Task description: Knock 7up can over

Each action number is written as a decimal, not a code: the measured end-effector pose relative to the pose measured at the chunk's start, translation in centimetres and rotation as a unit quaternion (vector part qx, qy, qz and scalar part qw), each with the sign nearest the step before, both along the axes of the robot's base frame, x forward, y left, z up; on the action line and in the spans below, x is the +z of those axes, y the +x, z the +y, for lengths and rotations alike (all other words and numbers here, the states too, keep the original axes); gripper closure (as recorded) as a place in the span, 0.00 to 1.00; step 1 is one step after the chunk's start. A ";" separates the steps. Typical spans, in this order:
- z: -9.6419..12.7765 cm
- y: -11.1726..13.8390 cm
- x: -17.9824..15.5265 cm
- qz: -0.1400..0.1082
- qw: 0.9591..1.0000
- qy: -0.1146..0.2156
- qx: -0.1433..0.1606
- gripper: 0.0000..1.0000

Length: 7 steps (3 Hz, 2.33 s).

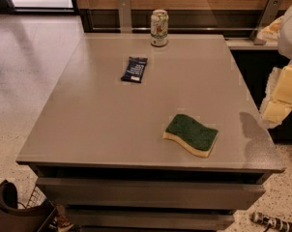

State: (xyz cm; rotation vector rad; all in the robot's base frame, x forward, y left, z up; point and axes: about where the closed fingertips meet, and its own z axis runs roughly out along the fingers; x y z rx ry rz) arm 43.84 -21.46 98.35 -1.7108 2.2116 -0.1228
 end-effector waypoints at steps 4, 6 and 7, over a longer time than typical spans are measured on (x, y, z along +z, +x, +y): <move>-0.2 14.5 -1.7 -0.130 0.972 0.188 -0.049 0.00; 2.5 25.3 -0.4 -0.266 0.887 0.370 -0.068 0.00; 4.1 27.6 -0.6 -0.285 0.850 0.436 -0.080 0.00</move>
Offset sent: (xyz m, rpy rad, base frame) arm 0.0724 -0.0145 -0.0080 0.1111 -0.1139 -0.0169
